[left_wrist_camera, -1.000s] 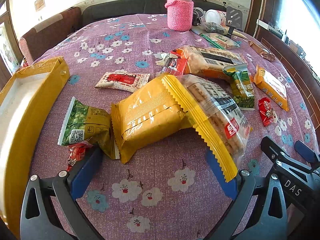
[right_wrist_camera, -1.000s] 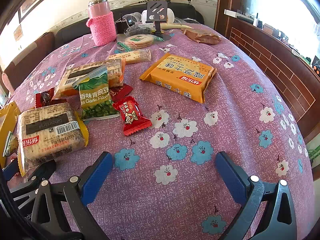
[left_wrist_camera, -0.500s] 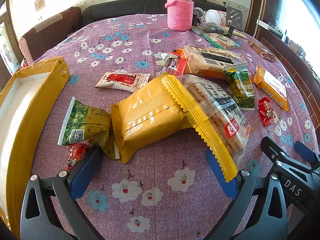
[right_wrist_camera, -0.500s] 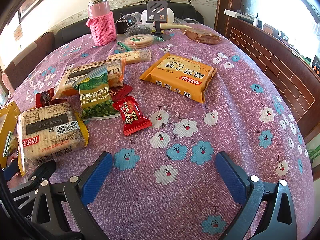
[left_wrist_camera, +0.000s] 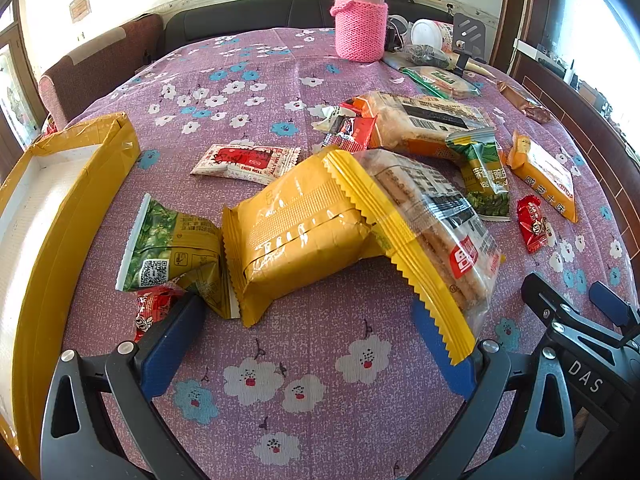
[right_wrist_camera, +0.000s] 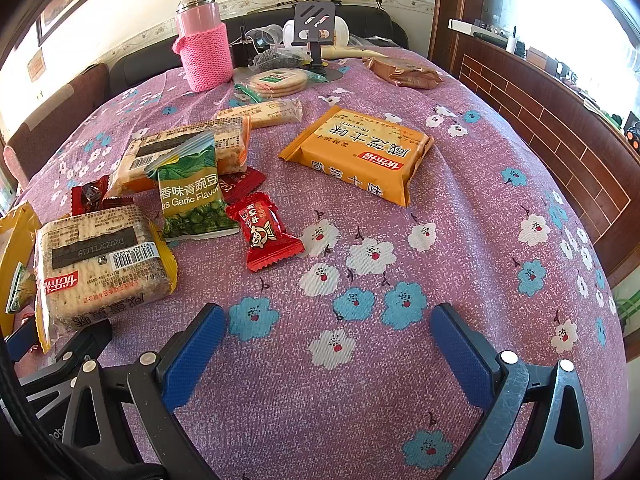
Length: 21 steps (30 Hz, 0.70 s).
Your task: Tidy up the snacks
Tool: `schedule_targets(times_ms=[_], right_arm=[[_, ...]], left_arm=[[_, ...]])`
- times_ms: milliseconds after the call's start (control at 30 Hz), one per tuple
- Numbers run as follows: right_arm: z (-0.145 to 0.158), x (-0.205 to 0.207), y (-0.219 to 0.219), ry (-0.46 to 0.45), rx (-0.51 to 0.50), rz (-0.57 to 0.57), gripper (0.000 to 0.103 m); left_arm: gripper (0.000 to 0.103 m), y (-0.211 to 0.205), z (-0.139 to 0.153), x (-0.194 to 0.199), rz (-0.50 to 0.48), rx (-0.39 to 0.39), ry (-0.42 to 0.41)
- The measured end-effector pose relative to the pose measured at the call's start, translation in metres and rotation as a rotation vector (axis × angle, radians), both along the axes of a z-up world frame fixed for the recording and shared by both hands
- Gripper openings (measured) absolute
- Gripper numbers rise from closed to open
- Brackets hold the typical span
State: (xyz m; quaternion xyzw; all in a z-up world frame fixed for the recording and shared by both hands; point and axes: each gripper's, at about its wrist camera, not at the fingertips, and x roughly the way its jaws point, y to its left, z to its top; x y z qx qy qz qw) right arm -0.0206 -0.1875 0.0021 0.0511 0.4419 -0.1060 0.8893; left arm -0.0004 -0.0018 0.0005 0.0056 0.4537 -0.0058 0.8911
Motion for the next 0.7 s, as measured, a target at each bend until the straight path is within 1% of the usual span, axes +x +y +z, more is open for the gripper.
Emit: schedule_targets(times_ms=[467, 600, 700], right_arm=[[0.001, 0.000, 0.000, 0.001, 0.001, 0.009, 0.103], [0.000, -0.004, 0.002, 0.007, 0.005, 0.039, 0.103], [0.001, -0.010, 0.002, 0.021, 0.007, 0.043, 0.103]], left_arm=[[0.103, 0.001, 0.000, 0.000, 0.007, -0.002, 0.004], [0.103, 0.000, 0.000, -0.001, -0.007, -0.001, 0.032], [0.103, 0.000, 0.000, -0.005, -0.035, 0.000, 0.039]])
